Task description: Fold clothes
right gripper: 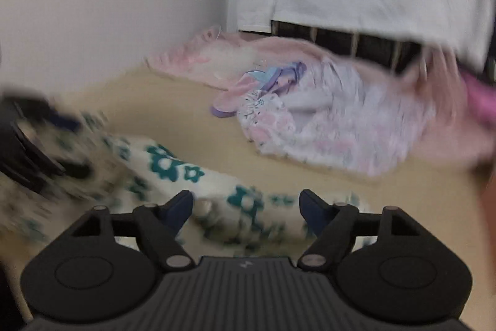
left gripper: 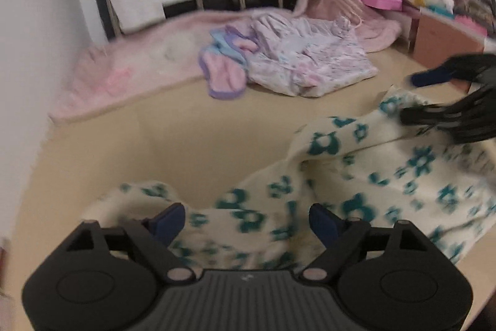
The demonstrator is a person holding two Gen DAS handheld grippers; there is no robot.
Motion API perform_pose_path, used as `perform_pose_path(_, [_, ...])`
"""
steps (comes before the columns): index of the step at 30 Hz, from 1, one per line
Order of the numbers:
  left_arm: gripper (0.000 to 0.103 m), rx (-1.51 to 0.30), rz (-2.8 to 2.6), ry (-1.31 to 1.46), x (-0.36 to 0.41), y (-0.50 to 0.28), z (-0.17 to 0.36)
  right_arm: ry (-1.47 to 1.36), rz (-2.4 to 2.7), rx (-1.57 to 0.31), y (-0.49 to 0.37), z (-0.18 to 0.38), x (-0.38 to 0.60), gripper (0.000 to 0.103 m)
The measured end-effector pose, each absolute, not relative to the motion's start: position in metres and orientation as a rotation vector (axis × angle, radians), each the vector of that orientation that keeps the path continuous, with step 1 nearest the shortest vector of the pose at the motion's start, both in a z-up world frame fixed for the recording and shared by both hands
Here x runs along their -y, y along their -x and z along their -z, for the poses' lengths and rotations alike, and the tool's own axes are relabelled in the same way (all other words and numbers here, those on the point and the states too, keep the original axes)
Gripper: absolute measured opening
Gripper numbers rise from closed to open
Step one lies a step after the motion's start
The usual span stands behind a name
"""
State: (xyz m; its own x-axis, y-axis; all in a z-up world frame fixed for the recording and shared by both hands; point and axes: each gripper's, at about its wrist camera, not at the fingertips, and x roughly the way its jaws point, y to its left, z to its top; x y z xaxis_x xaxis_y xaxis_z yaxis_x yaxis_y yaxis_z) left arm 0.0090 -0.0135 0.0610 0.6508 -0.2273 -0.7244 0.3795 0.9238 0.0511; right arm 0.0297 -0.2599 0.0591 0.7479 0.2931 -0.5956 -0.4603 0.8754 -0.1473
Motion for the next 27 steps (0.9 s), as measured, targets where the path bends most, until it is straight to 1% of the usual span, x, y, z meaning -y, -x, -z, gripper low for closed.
perform_pose_path(1, [0.086,-0.8,0.364,-0.186,0.017,-0.01,-0.063,0.31,-0.395,-0.616,-0.039,-0.059,0.253,0.003])
perform_pose_path(2, [0.086,-0.788,0.37,-0.188,0.021,-0.012,-0.064,0.293,-0.379,-0.642,-0.045,-0.062,0.251,0.004])
perform_pose_path(3, [0.086,-0.765,0.355,-0.215,0.026,-0.012,-0.062,0.27,-0.365,-0.627,-0.045,-0.07,0.252,0.004])
perform_pose_path(4, [0.086,-0.736,0.326,-0.262,0.032,-0.009,-0.06,0.234,-0.353,-0.559,-0.034,-0.086,0.257,0.004])
perform_pose_path(6, [0.063,-0.684,0.296,-0.363,0.037,-0.004,-0.055,0.144,-0.343,-0.436,-0.005,-0.123,0.274,0.004])
perform_pose_path(7, [0.035,-0.663,0.28,-0.405,0.037,-0.003,-0.054,0.115,-0.337,-0.39,0.009,-0.139,0.281,0.004])
perform_pose_path(8, [0.011,-0.652,0.261,-0.413,0.032,-0.003,-0.054,0.106,-0.322,-0.35,0.023,-0.153,0.288,0.004])
perform_pose_path(10, [0.011,-0.629,0.267,-0.336,0.01,-0.004,-0.065,0.119,-0.283,-0.307,0.051,-0.17,0.298,0.004])
perform_pose_path(12, [0.01,-0.602,0.285,-0.277,-0.008,-0.004,-0.083,0.124,-0.321,-0.303,0.071,-0.177,0.305,0.004])
perform_pose_path(15, [0.011,-0.57,0.347,-0.23,-0.023,-0.011,-0.114,0.208,-0.279,-0.29,0.078,-0.176,0.295,0.004])
perform_pose_path(16, [0.013,-0.552,0.325,-0.21,-0.025,-0.019,-0.123,0.224,-0.252,-0.292,0.072,-0.177,0.293,0.004])
perform_pose_path(18, [0.027,-0.528,0.261,-0.207,-0.021,-0.046,-0.133,0.214,-0.222,-0.315,0.044,-0.176,0.296,0.004])
perform_pose_path(19, [0.056,-0.527,0.225,-0.218,-0.016,-0.062,-0.133,0.207,-0.198,-0.335,0.022,-0.174,0.302,0.005])
perform_pose_path(20, [0.077,-0.526,0.167,-0.234,-0.011,-0.079,-0.132,0.202,-0.152,-0.372,-0.005,-0.167,0.304,0.011])
perform_pose_path(21, [0.081,-0.529,0.091,-0.265,-0.004,-0.092,-0.128,0.197,-0.092,-0.426,-0.036,-0.155,0.303,0.02])
perform_pose_path(22, [0.079,-0.544,0.056,-0.305,0.001,-0.096,-0.124,0.191,-0.031,-0.479,-0.067,-0.144,0.302,0.04])
perform_pose_path(23, [0.078,-0.558,0.071,-0.332,0.002,-0.092,-0.121,0.193,0.023,-0.548,-0.091,-0.133,0.302,0.039])
perform_pose_path(24, [0.078,-0.562,0.119,-0.331,-0.003,-0.082,-0.12,0.195,0.056,-0.607,-0.099,-0.124,0.303,0.036])
perform_pose_path(25, [0.08,-0.571,0.169,-0.304,-0.012,-0.069,-0.118,0.187,0.042,-0.607,-0.089,-0.12,0.304,0.037])
perform_pose_path(26, [0.085,-0.588,0.222,-0.24,-0.027,-0.053,-0.116,0.177,-0.004,-0.572,-0.072,-0.118,0.305,0.053])
perform_pose_path(27, [0.087,-0.613,0.27,-0.175,-0.042,-0.038,-0.114,0.167,-0.051,-0.556,-0.053,-0.114,0.306,0.064])
